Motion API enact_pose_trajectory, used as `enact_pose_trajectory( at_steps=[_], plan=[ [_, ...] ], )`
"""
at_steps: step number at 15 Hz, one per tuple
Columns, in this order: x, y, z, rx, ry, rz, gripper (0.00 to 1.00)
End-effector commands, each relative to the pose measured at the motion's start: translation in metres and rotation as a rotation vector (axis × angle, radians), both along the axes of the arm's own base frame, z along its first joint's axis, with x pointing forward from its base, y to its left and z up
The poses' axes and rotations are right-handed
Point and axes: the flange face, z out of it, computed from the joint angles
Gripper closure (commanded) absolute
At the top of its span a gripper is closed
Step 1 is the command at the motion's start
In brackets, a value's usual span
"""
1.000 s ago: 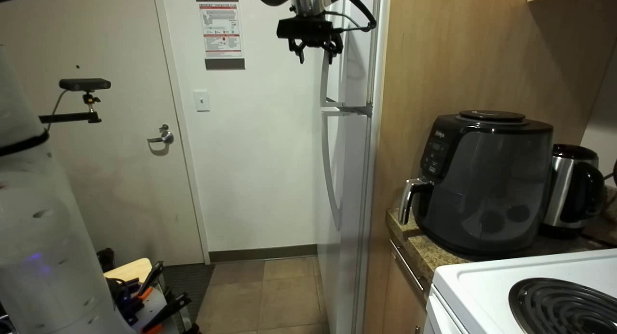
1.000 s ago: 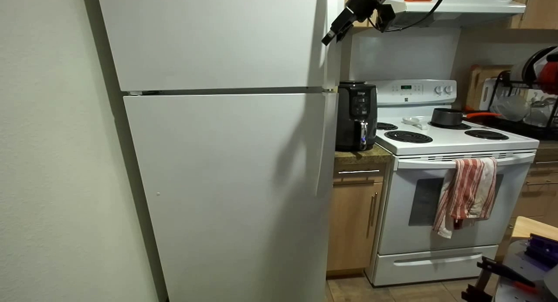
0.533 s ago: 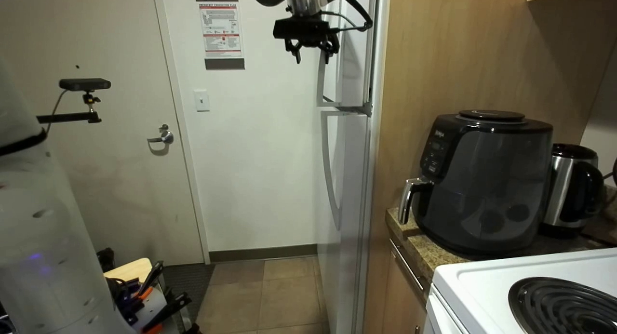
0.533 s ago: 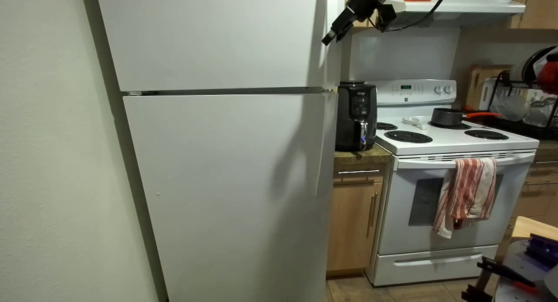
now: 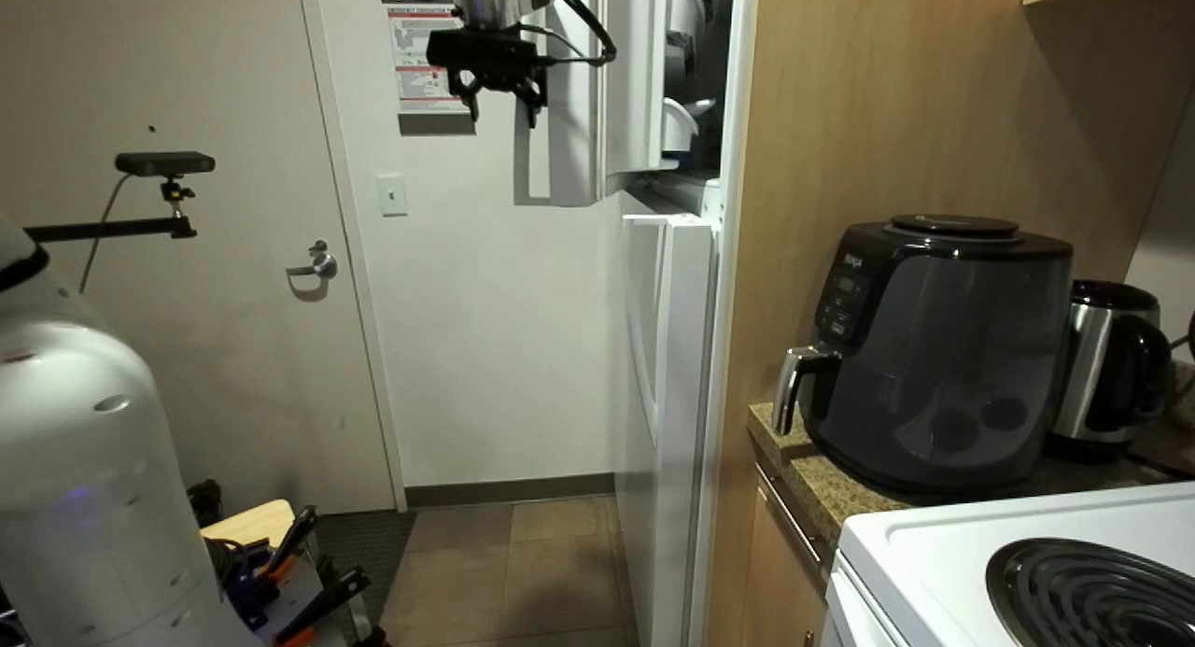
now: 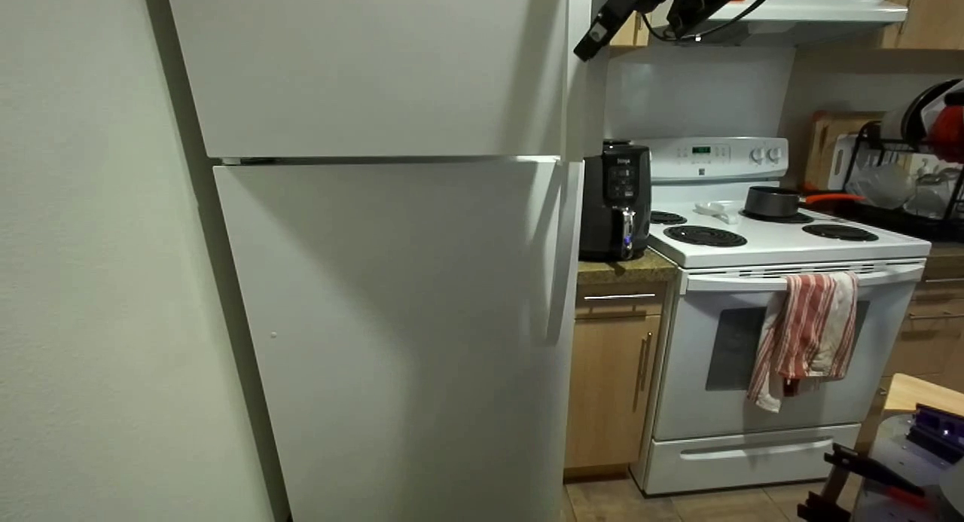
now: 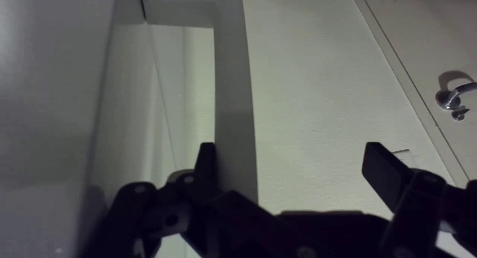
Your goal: Open the top door on the fridge
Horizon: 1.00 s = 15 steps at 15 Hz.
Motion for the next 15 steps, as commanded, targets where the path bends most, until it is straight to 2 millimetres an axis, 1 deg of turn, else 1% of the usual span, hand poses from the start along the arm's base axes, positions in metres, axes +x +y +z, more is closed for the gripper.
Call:
enact_pose_trajectory(
  at_steps=[1, 3, 5, 10, 15],
  plan=[
    [-0.01, 0.06, -0.007, -0.014, -0.037, 0.091, 0.0],
    [-0.014, 0.067, -0.009, -0.045, -0.05, 0.081, 0.0],
    [-0.015, 0.069, -0.008, -0.08, -0.064, 0.07, 0.0],
    [-0.023, 0.076, -0.002, -0.151, -0.103, 0.06, 0.0],
    [-0.034, 0.09, 0.003, -0.193, -0.123, 0.02, 0.0]
  ],
)
